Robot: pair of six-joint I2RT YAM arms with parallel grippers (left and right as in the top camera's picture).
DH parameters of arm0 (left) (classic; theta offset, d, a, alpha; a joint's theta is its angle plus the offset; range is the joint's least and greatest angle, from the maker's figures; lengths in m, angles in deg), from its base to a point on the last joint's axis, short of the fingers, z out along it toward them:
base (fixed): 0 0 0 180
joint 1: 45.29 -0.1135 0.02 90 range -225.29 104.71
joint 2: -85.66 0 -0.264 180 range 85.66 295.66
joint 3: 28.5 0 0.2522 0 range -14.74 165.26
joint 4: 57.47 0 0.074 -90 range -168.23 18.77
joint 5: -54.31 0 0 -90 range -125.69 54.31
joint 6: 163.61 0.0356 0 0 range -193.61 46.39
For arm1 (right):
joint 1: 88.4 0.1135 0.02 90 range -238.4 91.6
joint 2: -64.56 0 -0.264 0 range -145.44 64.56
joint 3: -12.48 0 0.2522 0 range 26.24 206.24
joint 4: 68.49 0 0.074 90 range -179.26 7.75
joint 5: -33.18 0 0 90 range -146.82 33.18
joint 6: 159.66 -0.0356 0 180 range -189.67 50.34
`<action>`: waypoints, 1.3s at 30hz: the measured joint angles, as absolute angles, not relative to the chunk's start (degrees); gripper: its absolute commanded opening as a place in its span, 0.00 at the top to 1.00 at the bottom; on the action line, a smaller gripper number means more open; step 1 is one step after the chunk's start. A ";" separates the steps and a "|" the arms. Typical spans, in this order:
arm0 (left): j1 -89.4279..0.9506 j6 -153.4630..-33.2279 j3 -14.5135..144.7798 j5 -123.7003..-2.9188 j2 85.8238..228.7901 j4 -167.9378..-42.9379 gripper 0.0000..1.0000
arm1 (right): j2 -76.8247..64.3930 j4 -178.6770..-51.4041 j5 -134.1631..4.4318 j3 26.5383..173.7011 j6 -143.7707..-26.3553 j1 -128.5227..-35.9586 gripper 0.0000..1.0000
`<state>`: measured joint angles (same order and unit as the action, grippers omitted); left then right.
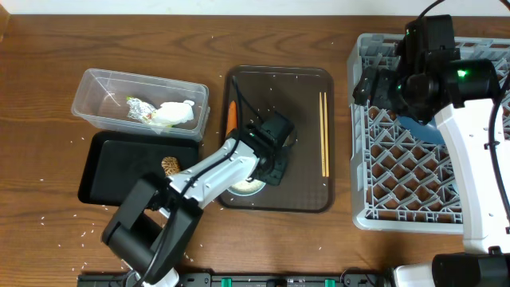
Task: Sort waste into correct bins and load items into the dishwasher rack
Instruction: 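Grasp the rim of the light blue rice bowl with the left gripper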
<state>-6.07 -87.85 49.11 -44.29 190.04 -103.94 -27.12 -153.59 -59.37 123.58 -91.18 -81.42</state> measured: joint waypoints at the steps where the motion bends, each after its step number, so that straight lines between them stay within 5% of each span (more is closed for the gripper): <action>1: -6.07 -87.94 49.11 -44.32 190.58 -103.28 0.76 | -27.12 -153.56 -59.37 123.58 -91.18 -81.42 0.01; 6: -6.02 -88.39 49.13 -44.25 192.42 -100.57 0.77 | -27.12 -153.56 -59.37 123.58 -91.18 -81.42 0.01; 9: -6.02 -88.61 49.13 -43.81 192.42 -100.14 0.94 | -27.12 -153.56 -59.37 123.58 -91.18 -81.42 0.01; 39: -6.00 -88.64 52.26 -37.72 186.67 -110.74 0.94 | -27.12 -153.56 -59.37 123.58 -91.18 -81.42 0.01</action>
<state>-6.00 -88.64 52.26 -37.72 186.67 -110.74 -27.12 -153.56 -59.37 123.58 -91.18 -81.42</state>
